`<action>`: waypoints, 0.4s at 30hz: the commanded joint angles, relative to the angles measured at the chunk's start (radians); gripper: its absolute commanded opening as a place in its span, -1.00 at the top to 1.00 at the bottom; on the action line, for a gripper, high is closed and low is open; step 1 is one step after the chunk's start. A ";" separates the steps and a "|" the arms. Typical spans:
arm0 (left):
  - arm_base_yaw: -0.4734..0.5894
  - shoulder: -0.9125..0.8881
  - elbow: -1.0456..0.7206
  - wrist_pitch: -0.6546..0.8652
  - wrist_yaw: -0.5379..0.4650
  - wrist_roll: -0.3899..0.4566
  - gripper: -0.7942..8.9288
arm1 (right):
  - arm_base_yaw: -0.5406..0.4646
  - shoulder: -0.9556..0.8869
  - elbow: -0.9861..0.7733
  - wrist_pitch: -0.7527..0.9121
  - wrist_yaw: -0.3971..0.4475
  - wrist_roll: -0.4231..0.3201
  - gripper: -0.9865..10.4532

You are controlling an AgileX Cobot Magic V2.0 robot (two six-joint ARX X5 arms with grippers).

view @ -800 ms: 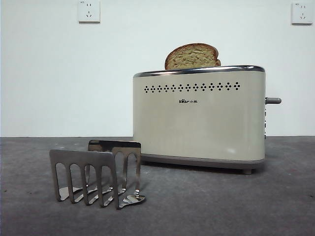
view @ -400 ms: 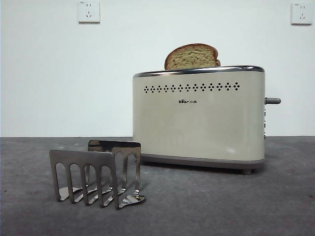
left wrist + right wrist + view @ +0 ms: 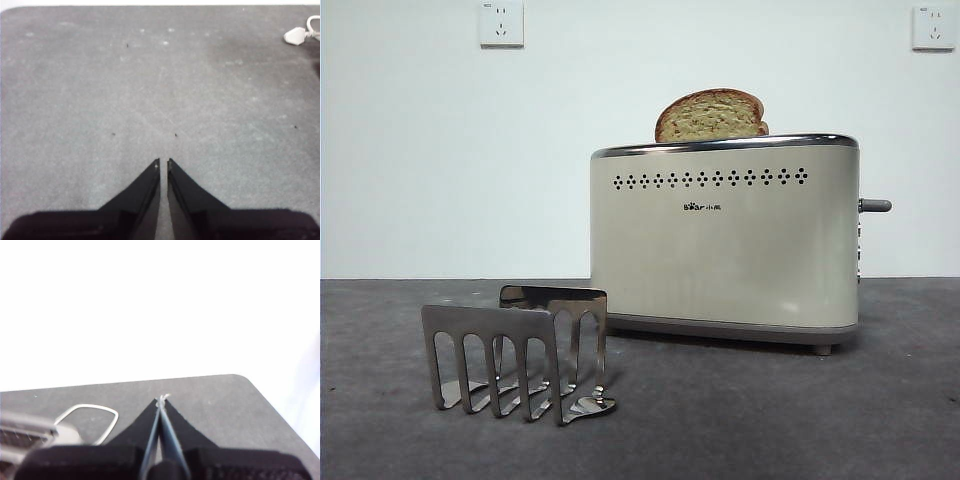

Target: Pick up a slice of bread from the rack,put the bread on the toaster,press the button

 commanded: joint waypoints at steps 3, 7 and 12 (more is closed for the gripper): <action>0.003 0.022 -0.010 0.007 -0.002 -0.005 0.78 | 0.001 -0.261 -0.503 0.141 -0.095 -0.020 0.83; 0.003 0.039 -0.010 0.015 -0.002 -0.005 0.78 | 0.006 -0.406 -0.668 0.110 -0.128 -0.036 0.83; 0.003 0.039 -0.010 0.015 -0.002 -0.005 0.78 | 0.039 -0.514 -0.764 0.126 -0.124 -0.042 0.83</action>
